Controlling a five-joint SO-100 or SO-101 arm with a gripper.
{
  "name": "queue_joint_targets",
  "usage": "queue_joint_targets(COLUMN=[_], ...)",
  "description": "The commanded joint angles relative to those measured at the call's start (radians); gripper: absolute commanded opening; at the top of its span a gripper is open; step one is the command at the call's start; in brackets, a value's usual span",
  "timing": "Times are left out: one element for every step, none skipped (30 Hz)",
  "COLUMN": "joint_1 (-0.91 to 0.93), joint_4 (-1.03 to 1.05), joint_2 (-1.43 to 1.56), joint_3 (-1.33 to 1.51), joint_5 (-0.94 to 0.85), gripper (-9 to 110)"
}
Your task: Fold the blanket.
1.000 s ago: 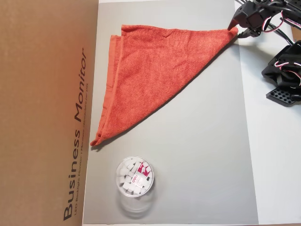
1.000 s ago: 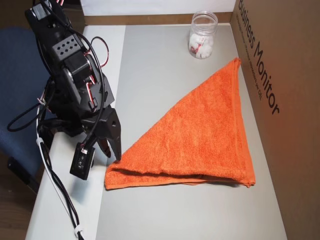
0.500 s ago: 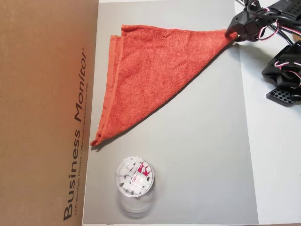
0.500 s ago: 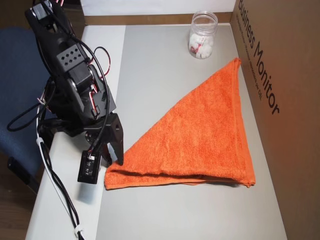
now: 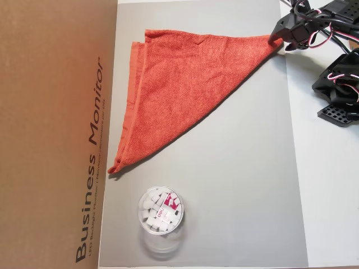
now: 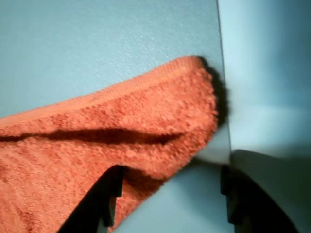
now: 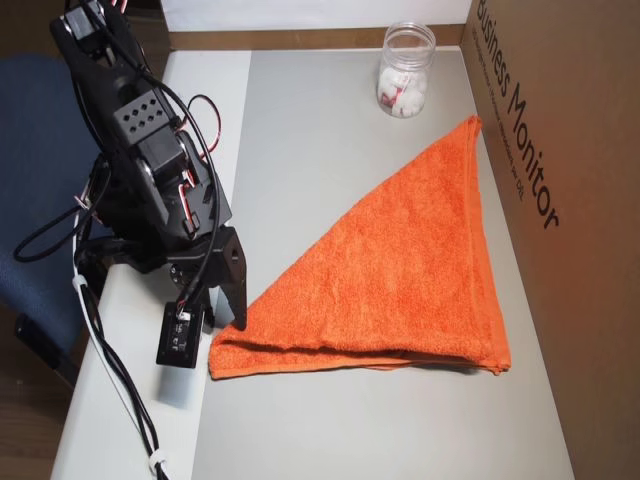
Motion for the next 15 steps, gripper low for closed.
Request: queue_joint_targets(joint_1=[0.005,0.005,0.005,0.005,0.005,0.008,0.011,0.015,0.018,0.02,0.021,0.021,0.021,0.021,0.021], joint_4=[-0.078,-0.11,-0.135,-0.155,-0.164,-0.169,-0.169,-0.169,-0.169,-0.169,-0.17,-0.17,-0.17,-0.17,-0.17], joint_2=[-0.006,-0.014,-0.025,-0.037,-0.051,-0.066,-0.08,-0.094,-0.107,-0.117,-0.124,-0.132,-0.137,-0.141,-0.143], joint_3=[0.008,0.015,0.023,0.026,0.028,0.026,0.023,0.02,0.017,0.014,0.014,0.014,0.014,0.014,0.014], joint_5=[0.003,0.003,0.003,0.003,0.003,0.003,0.003,0.003,0.003,0.002,0.002,0.002,0.0,-0.003,-0.008], gripper=[21,21,21,21,21,21,21,21,21,21,21,20,19,18,17])
